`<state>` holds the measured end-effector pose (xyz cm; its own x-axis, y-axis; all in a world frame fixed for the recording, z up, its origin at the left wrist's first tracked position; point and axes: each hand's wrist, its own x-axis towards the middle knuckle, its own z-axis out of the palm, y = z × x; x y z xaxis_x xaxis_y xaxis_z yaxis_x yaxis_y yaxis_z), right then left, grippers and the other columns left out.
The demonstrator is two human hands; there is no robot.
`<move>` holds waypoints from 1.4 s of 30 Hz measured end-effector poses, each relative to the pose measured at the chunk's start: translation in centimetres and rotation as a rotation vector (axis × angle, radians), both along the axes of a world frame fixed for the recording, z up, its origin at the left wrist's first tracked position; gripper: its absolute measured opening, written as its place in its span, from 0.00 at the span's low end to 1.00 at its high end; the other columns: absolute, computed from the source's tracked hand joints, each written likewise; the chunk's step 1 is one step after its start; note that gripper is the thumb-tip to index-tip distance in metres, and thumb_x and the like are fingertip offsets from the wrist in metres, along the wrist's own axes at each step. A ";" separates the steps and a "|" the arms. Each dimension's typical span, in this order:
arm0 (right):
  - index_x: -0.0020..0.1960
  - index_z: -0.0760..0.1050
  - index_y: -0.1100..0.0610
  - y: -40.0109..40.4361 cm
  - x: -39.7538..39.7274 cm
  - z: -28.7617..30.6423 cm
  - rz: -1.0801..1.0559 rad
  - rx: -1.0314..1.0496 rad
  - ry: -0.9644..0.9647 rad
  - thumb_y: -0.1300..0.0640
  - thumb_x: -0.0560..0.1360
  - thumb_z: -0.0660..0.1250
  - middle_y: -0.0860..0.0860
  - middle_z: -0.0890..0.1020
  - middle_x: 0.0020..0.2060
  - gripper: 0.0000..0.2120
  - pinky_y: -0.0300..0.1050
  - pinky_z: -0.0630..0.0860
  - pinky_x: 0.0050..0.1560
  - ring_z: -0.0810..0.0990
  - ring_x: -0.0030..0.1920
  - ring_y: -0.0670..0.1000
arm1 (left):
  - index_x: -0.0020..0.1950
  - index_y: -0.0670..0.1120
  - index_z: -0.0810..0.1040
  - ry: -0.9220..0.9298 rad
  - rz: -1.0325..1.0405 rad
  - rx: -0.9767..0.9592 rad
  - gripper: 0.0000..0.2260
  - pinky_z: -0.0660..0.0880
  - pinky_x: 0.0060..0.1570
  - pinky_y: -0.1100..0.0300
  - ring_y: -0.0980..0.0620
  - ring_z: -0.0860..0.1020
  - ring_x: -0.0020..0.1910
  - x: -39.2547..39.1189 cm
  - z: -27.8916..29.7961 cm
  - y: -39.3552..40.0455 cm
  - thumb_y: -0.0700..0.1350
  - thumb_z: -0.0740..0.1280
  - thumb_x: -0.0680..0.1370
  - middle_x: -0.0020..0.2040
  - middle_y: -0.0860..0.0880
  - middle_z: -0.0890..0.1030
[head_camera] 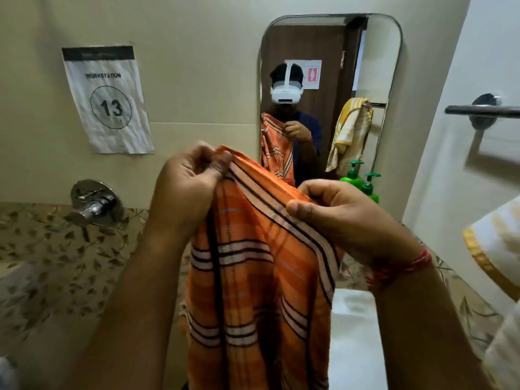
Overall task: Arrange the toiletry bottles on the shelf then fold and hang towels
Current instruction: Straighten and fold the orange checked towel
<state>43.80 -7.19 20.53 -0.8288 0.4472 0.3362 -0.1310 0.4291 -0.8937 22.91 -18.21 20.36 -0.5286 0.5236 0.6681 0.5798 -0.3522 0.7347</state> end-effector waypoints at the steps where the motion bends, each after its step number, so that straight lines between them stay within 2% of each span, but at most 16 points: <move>1: 0.48 0.79 0.60 0.2 0.4 -0.2 0.026 -0.002 -0.030 0.50 0.73 0.70 0.58 0.83 0.44 0.13 0.57 0.80 0.46 0.82 0.44 0.59 | 0.41 0.53 0.79 -0.027 0.037 0.005 0.09 0.76 0.36 0.58 0.59 0.78 0.33 -0.2 0.1 -0.3 0.54 0.70 0.78 0.33 0.57 0.80; 4: 0.52 0.79 0.63 0.0 0.2 -0.1 0.059 -0.011 0.003 0.51 0.75 0.67 0.59 0.83 0.45 0.15 0.61 0.81 0.52 0.83 0.46 0.58 | 0.53 0.60 0.80 0.062 -0.046 -0.064 0.09 0.80 0.37 0.61 0.59 0.84 0.41 0.2 0.2 -0.8 0.59 0.72 0.75 0.48 0.59 0.85; 7: 0.57 0.79 0.61 -1.2 -1.3 0.6 0.081 0.023 0.081 0.53 0.79 0.62 0.57 0.84 0.48 0.14 0.52 0.81 0.54 0.84 0.51 0.55 | 0.69 0.58 0.75 0.201 -0.450 -0.292 0.22 0.81 0.50 0.60 0.57 0.82 0.58 1.3 0.5 -0.6 0.57 0.72 0.76 0.62 0.57 0.82; 9: 0.55 0.78 0.65 -1.1 -2.0 0.8 0.008 0.099 0.100 0.53 0.81 0.60 0.62 0.82 0.46 0.16 0.57 0.79 0.50 0.82 0.48 0.60 | 0.58 0.55 0.82 0.245 -0.519 -0.362 0.12 0.80 0.45 0.60 0.56 0.84 0.50 1.8 0.2 -0.3 0.56 0.71 0.77 0.51 0.54 0.86; 11: 0.50 0.74 0.70 -0.3 -1.9 0.4 0.001 0.086 0.105 0.48 0.78 0.64 0.64 0.78 0.42 0.22 0.59 0.74 0.44 0.76 0.41 0.62 | 0.45 0.54 0.83 0.176 -0.316 -0.240 0.11 0.77 0.37 0.59 0.58 0.81 0.37 1.2 0.1 0.0 0.60 0.70 0.74 0.38 0.54 0.83; 13: 0.47 0.74 0.68 0.7 -0.9 -0.2 0.039 0.010 0.062 0.46 0.74 0.69 0.60 0.77 0.41 0.22 0.55 0.72 0.41 0.75 0.40 0.58 | 0.40 0.57 0.82 0.027 -0.070 -0.029 0.07 0.75 0.37 0.54 0.59 0.77 0.33 -0.1 0.1 0.1 0.58 0.70 0.75 0.33 0.57 0.81; 15: 0.46 0.78 0.61 1.6 0.2 -0.8 0.070 -0.036 0.023 0.47 0.74 0.71 0.57 0.79 0.40 0.16 0.50 0.75 0.40 0.77 0.40 0.55 | 0.40 0.60 0.82 -0.047 0.130 0.106 0.06 0.78 0.40 0.52 0.60 0.78 0.34 -1.5 0.1 -0.2 0.55 0.70 0.77 0.34 0.60 0.82; 17: 0.45 0.79 0.58 2.0 0.5 -0.9 0.078 -0.050 0.045 0.48 0.76 0.69 0.55 0.80 0.39 0.12 0.48 0.76 0.40 0.79 0.39 0.53 | 0.45 0.62 0.82 0.008 0.156 0.084 0.04 0.81 0.42 0.56 0.63 0.81 0.39 -1.4 0.0 -0.3 0.60 0.71 0.76 0.41 0.64 0.84; 20: 0.46 0.78 0.61 1.3 -0.6 -0.2 0.073 0.036 0.075 0.49 0.79 0.66 0.57 0.79 0.40 0.15 0.52 0.75 0.43 0.78 0.41 0.55 | 0.63 0.62 0.77 0.168 -0.201 -0.122 0.21 0.80 0.49 0.64 0.59 0.84 0.52 0.6 -0.1 0.3 0.66 0.70 0.73 0.59 0.62 0.83; 23: 0.48 0.76 0.68 0.4 -1.7 0.6 0.047 0.089 0.136 0.51 0.78 0.65 0.61 0.79 0.42 0.17 0.56 0.74 0.46 0.77 0.43 0.57 | 0.60 0.55 0.82 0.231 -0.559 -0.323 0.15 0.80 0.49 0.61 0.55 0.84 0.52 2.1 -0.6 1.2 0.59 0.71 0.76 0.53 0.53 0.86; 27: 0.49 0.78 0.64 1.5 0.0 0.4 0.036 0.079 0.051 0.45 0.73 0.70 0.62 0.80 0.42 0.20 0.61 0.76 0.46 0.80 0.42 0.62 | 0.40 0.54 0.82 -0.067 -0.297 -0.035 0.10 0.75 0.32 0.66 0.61 0.77 0.32 0.8 -0.5 1.2 0.59 0.72 0.73 0.33 0.57 0.80; 30: 0.53 0.80 0.61 2.4 1.7 -0.4 0.115 0.017 -0.082 0.47 0.73 0.71 0.61 0.83 0.47 0.18 0.59 0.79 0.49 0.83 0.46 0.61 | 0.38 0.54 0.84 -0.291 -0.206 0.228 0.09 0.77 0.30 0.66 0.60 0.78 0.29 -1.0 -0.1 0.9 0.59 0.72 0.70 0.32 0.56 0.81; 37: 0.57 0.79 0.62 3.0 3.9 -0.2 0.308 -0.022 -0.205 0.51 0.76 0.67 0.62 0.83 0.51 0.16 0.49 0.83 0.50 0.84 0.52 0.62 | 0.37 0.57 0.83 -0.425 0.098 0.299 0.10 0.77 0.32 0.62 0.59 0.80 0.31 -2.4 0.2 1.3 0.54 0.71 0.78 0.32 0.57 0.82; 39: 0.57 0.77 0.66 3.5 4.2 -0.2 0.250 0.035 -0.182 0.51 0.77 0.66 0.66 0.81 0.52 0.19 0.55 0.82 0.52 0.81 0.53 0.68 | 0.39 0.58 0.83 -0.354 0.208 0.265 0.08 0.77 0.35 0.63 0.61 0.81 0.33 -2.9 0.1 1.4 0.53 0.70 0.78 0.34 0.59 0.84; 41: 0.57 0.77 0.67 3.5 3.4 -0.2 0.199 0.089 -0.125 0.51 0.78 0.65 0.67 0.81 0.52 0.19 0.60 0.80 0.55 0.81 0.54 0.69 | 0.45 0.59 0.83 -0.179 0.071 0.134 0.02 0.77 0.43 0.63 0.62 0.83 0.42 -1.4 -0.4 2.1 0.52 0.71 0.77 0.42 0.60 0.86; 42: 0.57 0.77 0.67 3.4 2.8 -0.1 0.188 0.102 -0.103 0.51 0.78 0.65 0.67 0.81 0.52 0.19 0.62 0.79 0.56 0.81 0.54 0.68 | 0.51 0.60 0.82 -0.084 -0.057 0.046 0.06 0.77 0.48 0.63 0.62 0.83 0.49 -0.4 -0.7 2.5 0.55 0.73 0.75 0.49 0.59 0.86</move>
